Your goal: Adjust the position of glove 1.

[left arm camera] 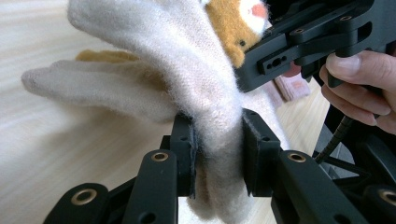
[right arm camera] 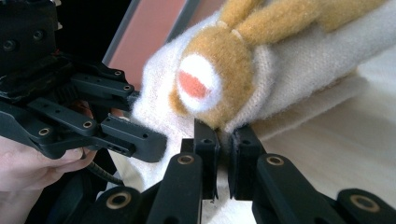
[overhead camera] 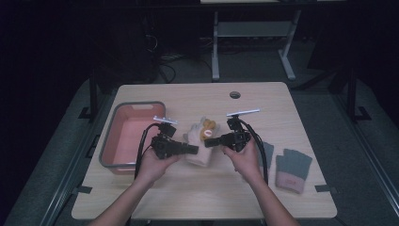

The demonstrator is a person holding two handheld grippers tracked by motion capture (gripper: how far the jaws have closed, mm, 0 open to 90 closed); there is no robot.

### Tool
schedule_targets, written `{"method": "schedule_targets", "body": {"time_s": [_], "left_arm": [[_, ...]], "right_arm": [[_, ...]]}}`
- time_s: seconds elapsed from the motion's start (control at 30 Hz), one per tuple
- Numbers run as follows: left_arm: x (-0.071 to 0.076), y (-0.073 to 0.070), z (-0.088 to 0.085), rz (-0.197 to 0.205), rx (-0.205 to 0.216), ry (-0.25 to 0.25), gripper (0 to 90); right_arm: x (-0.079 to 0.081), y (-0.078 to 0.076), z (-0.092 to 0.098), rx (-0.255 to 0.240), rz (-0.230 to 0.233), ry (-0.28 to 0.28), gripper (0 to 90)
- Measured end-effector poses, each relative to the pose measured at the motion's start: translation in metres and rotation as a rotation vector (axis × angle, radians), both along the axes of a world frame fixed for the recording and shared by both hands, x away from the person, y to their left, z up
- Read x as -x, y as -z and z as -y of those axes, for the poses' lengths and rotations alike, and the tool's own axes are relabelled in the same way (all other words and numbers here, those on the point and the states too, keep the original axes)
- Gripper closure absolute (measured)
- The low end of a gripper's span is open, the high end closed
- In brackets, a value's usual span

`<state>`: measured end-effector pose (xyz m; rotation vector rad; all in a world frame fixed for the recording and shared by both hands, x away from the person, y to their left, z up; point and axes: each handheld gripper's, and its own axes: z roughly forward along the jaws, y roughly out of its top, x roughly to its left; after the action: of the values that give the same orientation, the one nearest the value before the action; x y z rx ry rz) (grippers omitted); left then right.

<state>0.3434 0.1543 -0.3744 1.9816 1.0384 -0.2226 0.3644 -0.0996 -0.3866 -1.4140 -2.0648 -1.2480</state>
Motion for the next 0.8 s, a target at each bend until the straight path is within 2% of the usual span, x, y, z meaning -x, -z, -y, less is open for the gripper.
{"method": "schedule_targets", "body": {"time_s": [0.53,0.67,0.8], "left_arm": [[-0.009,-0.031,-0.023,0.038,0.014,-0.025,69.4],[-0.011,-0.039,-0.031,0.052,0.020,-0.038,69.5],[-0.012,-0.047,-0.041,0.061,0.028,-0.051,69.4]], "right_arm": [[-0.017,-0.034,-0.021,-0.003,0.039,-0.033,83.9],[-0.022,-0.042,-0.029,0.006,0.065,-0.046,83.9],[-0.026,-0.053,-0.038,0.008,0.071,-0.057,83.9]]}}
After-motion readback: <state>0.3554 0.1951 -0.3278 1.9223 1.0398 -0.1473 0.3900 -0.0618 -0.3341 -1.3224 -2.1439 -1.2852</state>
